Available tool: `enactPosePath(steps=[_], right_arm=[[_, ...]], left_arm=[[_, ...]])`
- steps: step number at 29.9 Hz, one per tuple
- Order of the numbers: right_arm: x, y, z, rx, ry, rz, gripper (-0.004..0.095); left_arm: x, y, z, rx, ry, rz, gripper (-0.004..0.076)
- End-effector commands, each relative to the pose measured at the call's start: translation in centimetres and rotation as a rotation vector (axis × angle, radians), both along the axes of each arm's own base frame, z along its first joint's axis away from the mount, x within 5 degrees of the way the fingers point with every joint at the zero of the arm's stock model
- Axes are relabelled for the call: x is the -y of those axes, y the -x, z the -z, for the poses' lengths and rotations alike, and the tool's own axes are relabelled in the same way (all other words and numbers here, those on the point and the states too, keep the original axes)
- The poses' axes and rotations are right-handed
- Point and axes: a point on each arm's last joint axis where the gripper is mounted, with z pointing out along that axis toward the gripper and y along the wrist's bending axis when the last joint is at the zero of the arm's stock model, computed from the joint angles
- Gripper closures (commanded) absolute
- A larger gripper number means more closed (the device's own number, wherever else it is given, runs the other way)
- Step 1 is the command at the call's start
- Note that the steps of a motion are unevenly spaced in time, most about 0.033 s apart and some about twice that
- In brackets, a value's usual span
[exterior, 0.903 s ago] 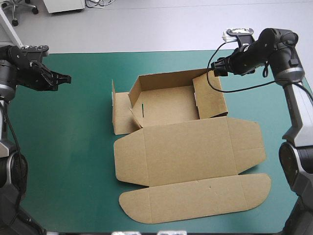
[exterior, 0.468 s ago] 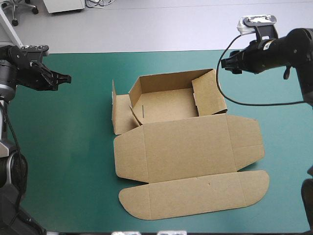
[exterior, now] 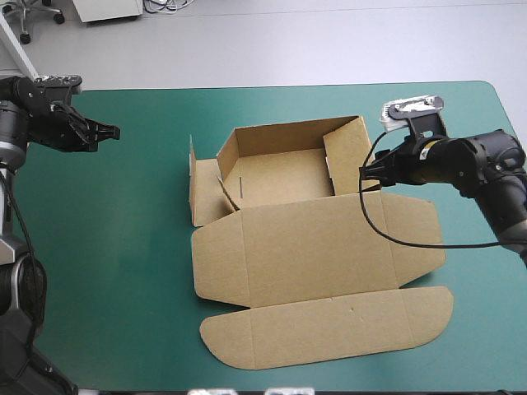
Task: Fold the box
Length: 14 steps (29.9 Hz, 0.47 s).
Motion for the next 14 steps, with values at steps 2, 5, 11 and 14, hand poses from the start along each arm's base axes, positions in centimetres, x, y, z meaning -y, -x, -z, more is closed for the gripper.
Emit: enactPosePath(steps=[2,5,11,14], right_arm=[[-0.6,-2.0,0.8,0.047,-0.010,0.004,0.0358],[-1.1,-3.8,2.3,0.019,-0.003,0.004,0.0358],[-1.9,-6.7,4.7,-0.040,0.009,0.005,0.0358],[-2.3,-8.1,4.9,-0.026,0.010,0.001,0.0358]], left_arm=[[0.2,0.9,-2.8,0.110,0.000,-0.011,0.0734],[0.2,0.9,-2.8,0.110,-0.001,-0.010,0.0734],[0.2,0.9,-2.8,0.111,0.001,-0.008,0.0734],[0.2,0.9,-2.8,0.111,0.001,-0.008,0.0734]])
